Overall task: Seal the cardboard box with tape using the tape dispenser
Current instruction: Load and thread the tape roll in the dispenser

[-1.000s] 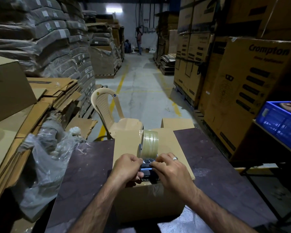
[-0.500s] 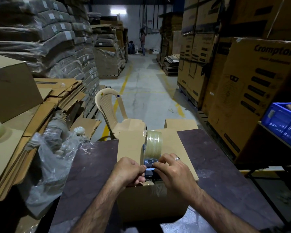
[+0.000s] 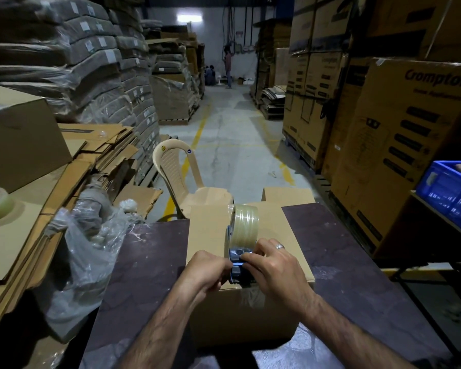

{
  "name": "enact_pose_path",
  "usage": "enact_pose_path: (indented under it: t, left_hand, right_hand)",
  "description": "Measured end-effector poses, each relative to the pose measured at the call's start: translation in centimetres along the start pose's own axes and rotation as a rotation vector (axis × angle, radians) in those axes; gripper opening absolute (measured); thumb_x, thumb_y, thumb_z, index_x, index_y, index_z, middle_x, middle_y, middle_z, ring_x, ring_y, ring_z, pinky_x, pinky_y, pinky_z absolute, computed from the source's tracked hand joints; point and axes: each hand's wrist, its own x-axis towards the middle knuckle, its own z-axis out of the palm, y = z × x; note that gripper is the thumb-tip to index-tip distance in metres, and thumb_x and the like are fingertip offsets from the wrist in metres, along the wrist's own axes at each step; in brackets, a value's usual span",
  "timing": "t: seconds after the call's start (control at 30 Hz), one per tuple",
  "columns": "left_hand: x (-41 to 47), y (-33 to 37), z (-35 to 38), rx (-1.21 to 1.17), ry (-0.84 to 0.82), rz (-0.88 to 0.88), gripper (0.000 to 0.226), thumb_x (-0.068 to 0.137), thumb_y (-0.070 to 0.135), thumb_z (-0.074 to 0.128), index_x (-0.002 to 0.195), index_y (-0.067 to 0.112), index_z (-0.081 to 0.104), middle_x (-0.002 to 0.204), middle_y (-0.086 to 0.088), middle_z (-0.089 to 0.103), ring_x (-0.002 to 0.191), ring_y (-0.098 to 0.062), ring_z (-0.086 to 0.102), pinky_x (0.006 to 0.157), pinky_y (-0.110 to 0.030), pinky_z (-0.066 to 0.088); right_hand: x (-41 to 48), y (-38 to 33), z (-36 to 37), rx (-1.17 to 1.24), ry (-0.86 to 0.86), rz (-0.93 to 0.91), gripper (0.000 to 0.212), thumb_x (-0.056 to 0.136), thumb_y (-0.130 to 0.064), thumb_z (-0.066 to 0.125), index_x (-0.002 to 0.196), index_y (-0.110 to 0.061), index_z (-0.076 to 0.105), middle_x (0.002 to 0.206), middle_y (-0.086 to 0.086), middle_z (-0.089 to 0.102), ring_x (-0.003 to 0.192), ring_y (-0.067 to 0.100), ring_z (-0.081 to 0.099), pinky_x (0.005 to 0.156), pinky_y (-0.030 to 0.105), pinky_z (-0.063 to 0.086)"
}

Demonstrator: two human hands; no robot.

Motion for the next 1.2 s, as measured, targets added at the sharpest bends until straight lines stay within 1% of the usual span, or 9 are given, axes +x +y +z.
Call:
enact_pose_path:
  t: [0.2, 0.3, 0.37, 0.5, 0.6, 0.73, 0.9, 1.07, 1.2]
  left_hand:
    - [0.3, 0.1, 0.0, -0.157, -0.055, -0.141, 0.009, 0.085, 0.001, 0.059, 0.076, 0.002, 0.062, 0.063, -0.008, 0.048, 0.043, -0.009, 0.037, 0.035, -0.016, 0.028]
    - [0.0, 0.2, 0.0, -0.326, -0.169, -0.192, 0.014, 0.086, 0.004, 0.055, 0.072, 0.005, 0.057, 0.053, -0.001, 0.042, 0.036, -0.005, 0.031, 0.032, -0.015, 0.027]
    - [-0.3, 0.5, 0.2, -0.378, -0.157, -0.151, 0.02, 0.085, 0.006, 0.053, 0.066, 0.009, 0.054, 0.049, 0.003, 0.037, 0.038, -0.005, 0.029, 0.034, -0.015, 0.028]
    - [-1.0, 0.1, -0.3, -0.161, 0.004, 0.057, 0.025, 0.09, 0.012, 0.056, 0.064, 0.01, 0.055, 0.047, 0.0, 0.041, 0.042, -0.013, 0.036, 0.041, -0.021, 0.032]
    - [-0.8, -0.8, -0.4, 0.02, 0.117, 0.182, 0.022, 0.093, 0.019, 0.056, 0.078, 0.006, 0.065, 0.053, -0.003, 0.057, 0.043, -0.013, 0.049, 0.046, -0.024, 0.042]
    - [-0.7, -1.0, 0.0, -0.094, 0.112, 0.178, 0.016, 0.095, 0.01, 0.051, 0.091, 0.005, 0.066, 0.065, -0.004, 0.059, 0.051, -0.011, 0.058, 0.042, -0.022, 0.042]
    - [-0.5, -1.3, 0.2, -0.026, 0.142, 0.232, 0.015, 0.094, 0.012, 0.055, 0.091, 0.01, 0.069, 0.074, -0.004, 0.069, 0.056, -0.01, 0.062, 0.049, -0.025, 0.047]
    - [-0.6, -1.5, 0.8, 0.023, 0.122, 0.229, 0.011, 0.093, 0.014, 0.059, 0.095, 0.014, 0.07, 0.077, -0.008, 0.071, 0.061, -0.011, 0.064, 0.054, -0.023, 0.051]
    - [-0.5, -1.6, 0.8, -0.007, 0.101, 0.209, 0.015, 0.095, 0.013, 0.056, 0.095, 0.015, 0.071, 0.073, -0.007, 0.07, 0.06, -0.011, 0.062, 0.055, -0.024, 0.05]
  right_hand:
    - [-0.1, 0.2, -0.1, -0.025, 0.046, -0.082, 0.017, 0.074, -0.026, 0.079, 0.088, -0.018, 0.074, 0.082, -0.002, 0.064, 0.07, 0.015, 0.056, 0.048, 0.023, 0.044]
    - [-0.1, 0.6, 0.0, -0.029, 0.036, -0.113, 0.016, 0.076, -0.025, 0.077, 0.09, -0.018, 0.073, 0.085, -0.003, 0.067, 0.073, 0.015, 0.057, 0.049, 0.025, 0.049]
    - [-0.3, 0.9, 0.3, -0.029, 0.033, -0.15, 0.013, 0.081, -0.026, 0.07, 0.09, -0.017, 0.073, 0.088, -0.002, 0.068, 0.075, 0.016, 0.058, 0.052, 0.026, 0.05]
    - [-0.6, 1.2, 0.6, -0.007, 0.058, -0.139, 0.019, 0.087, -0.028, 0.058, 0.09, -0.017, 0.073, 0.088, -0.002, 0.068, 0.075, 0.016, 0.058, 0.052, 0.026, 0.05]
    - [-0.8, 1.6, 0.4, 0.002, 0.061, -0.059, 0.022, 0.089, -0.032, 0.056, 0.092, -0.018, 0.072, 0.089, -0.002, 0.065, 0.074, 0.015, 0.055, 0.054, 0.026, 0.048]
    - [-0.7, 1.7, 0.1, 0.025, 0.056, 0.004, 0.017, 0.085, -0.031, 0.062, 0.089, -0.019, 0.073, 0.088, -0.003, 0.064, 0.072, 0.014, 0.055, 0.054, 0.023, 0.046]
    - [-0.7, 1.6, 0.0, 0.02, 0.039, 0.029, 0.016, 0.074, -0.023, 0.08, 0.088, -0.018, 0.074, 0.086, -0.003, 0.064, 0.071, 0.015, 0.056, 0.051, 0.024, 0.048]
    - [-0.8, 1.4, 0.0, 0.024, 0.07, -0.036, 0.008, 0.078, -0.02, 0.072, 0.084, -0.016, 0.073, 0.083, -0.002, 0.064, 0.07, 0.016, 0.057, 0.048, 0.025, 0.047]
    - [-0.9, 1.6, 0.1, -0.024, 0.067, -0.133, 0.016, 0.084, -0.021, 0.06, 0.086, -0.012, 0.073, 0.084, 0.001, 0.067, 0.071, 0.016, 0.058, 0.05, 0.025, 0.047]
